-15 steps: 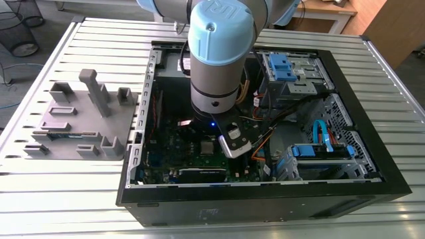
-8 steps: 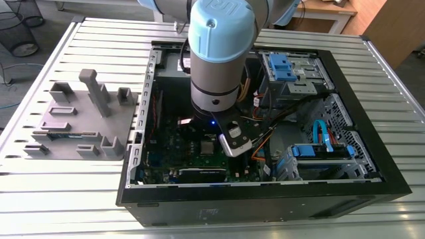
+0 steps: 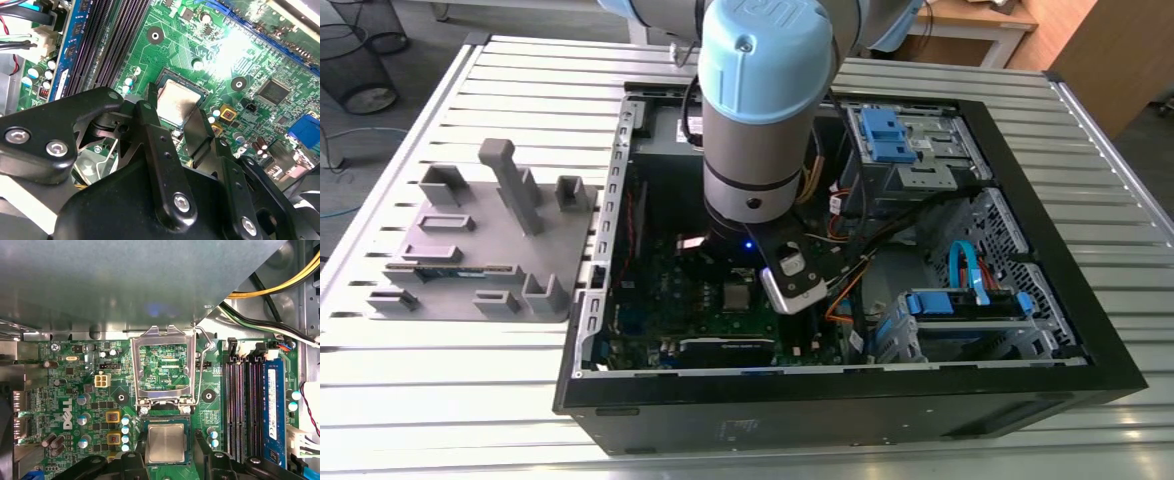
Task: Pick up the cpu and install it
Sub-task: 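Place the cpu into insertion slot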
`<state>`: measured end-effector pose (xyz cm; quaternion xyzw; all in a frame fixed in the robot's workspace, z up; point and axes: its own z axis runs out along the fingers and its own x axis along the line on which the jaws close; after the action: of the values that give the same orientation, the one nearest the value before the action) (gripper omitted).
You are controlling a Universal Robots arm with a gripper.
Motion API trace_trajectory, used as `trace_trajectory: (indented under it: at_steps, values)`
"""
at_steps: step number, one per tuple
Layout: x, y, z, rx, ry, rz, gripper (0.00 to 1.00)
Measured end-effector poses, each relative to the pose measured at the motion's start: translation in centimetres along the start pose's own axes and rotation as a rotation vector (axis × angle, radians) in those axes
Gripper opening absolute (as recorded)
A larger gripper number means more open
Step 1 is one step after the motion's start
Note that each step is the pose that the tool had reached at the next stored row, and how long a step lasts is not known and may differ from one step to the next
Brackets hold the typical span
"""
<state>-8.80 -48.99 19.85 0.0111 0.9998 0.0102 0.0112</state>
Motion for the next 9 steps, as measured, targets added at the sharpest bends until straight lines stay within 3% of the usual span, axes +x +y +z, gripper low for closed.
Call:
trace_trajectory:
  at_steps: [4,9]
  values:
    - [0.0,0.0,0.0,-0.0005,0.0001,0.0,0.47]
    - [0.0,0.0,0.0,-0.0013,0.0001,0.0,0.23]
